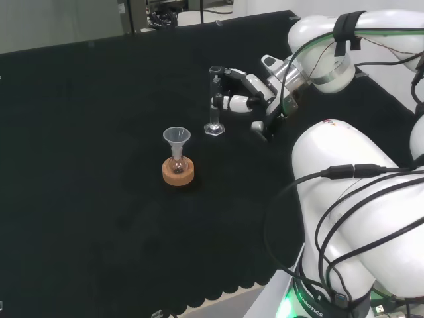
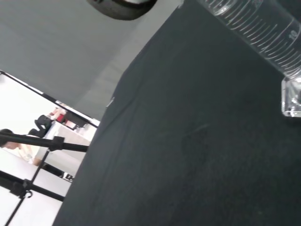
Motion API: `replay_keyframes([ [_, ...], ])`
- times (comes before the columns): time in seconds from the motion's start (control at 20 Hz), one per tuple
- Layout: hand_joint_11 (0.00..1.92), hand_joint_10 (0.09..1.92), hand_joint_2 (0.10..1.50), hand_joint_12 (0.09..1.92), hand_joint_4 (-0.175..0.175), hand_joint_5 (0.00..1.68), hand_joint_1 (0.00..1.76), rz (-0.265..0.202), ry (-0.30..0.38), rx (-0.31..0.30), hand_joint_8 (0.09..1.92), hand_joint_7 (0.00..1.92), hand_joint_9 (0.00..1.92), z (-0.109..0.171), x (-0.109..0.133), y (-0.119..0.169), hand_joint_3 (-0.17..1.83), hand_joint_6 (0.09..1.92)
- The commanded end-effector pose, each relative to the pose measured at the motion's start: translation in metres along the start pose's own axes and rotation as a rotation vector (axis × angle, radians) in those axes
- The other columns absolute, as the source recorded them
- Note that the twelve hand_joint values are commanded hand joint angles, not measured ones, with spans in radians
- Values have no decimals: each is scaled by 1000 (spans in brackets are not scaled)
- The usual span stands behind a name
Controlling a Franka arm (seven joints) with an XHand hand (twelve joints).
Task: Pick up the graduated cylinder.
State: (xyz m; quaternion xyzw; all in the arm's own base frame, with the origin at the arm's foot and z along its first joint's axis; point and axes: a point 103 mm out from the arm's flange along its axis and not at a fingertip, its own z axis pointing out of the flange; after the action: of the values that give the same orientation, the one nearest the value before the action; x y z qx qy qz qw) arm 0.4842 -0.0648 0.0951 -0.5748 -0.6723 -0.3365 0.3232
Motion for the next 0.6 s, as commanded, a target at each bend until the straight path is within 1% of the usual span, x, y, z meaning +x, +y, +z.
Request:
replay_keyframes([
  [0.05, 211, 627, 931, 1347, -32, 340, 990, -29, 51, -13, 651, 319, 487, 9, 0, 3, -175, 87],
  [0.15, 221, 628, 935, 1346, -31, 355, 1001, -36, 71, -24, 654, 329, 499, 11, 0, 4, -175, 87],
  [0.4, 256, 612, 948, 1332, -30, 397, 1026, -51, 88, -27, 653, 369, 546, 17, 1, 9, -175, 87],
  [0.6, 284, 594, 960, 1318, -29, 421, 1046, -48, 97, -25, 645, 398, 577, 20, 0, 11, -175, 87],
])
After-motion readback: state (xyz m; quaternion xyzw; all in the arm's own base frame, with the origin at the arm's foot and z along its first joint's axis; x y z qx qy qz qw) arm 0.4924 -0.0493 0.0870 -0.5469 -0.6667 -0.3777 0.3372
